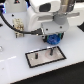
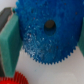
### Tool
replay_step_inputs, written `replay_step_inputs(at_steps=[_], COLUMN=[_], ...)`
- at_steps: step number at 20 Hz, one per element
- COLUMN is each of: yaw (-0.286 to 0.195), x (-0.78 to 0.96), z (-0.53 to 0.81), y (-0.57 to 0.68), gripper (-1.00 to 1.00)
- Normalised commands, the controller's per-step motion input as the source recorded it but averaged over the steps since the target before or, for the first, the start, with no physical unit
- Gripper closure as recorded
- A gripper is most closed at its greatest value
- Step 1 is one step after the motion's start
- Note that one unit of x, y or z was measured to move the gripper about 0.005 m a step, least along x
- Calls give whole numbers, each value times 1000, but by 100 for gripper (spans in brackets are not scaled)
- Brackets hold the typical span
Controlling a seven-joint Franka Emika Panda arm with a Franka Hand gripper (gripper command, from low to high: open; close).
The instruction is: Insert the blue gear onto the right peg, followed by the red gear
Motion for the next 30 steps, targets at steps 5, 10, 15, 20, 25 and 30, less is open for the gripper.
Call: replay_step_inputs(at_steps=[5,10,15,20,25,30], yaw=[0,0,0,0,0,0], x=[60,255,455,562,659,672], z=[228,499,505,473,405,256], y=[-4,0,-1,-8,-75,-197], gripper=[100,100,100,100,100,100])
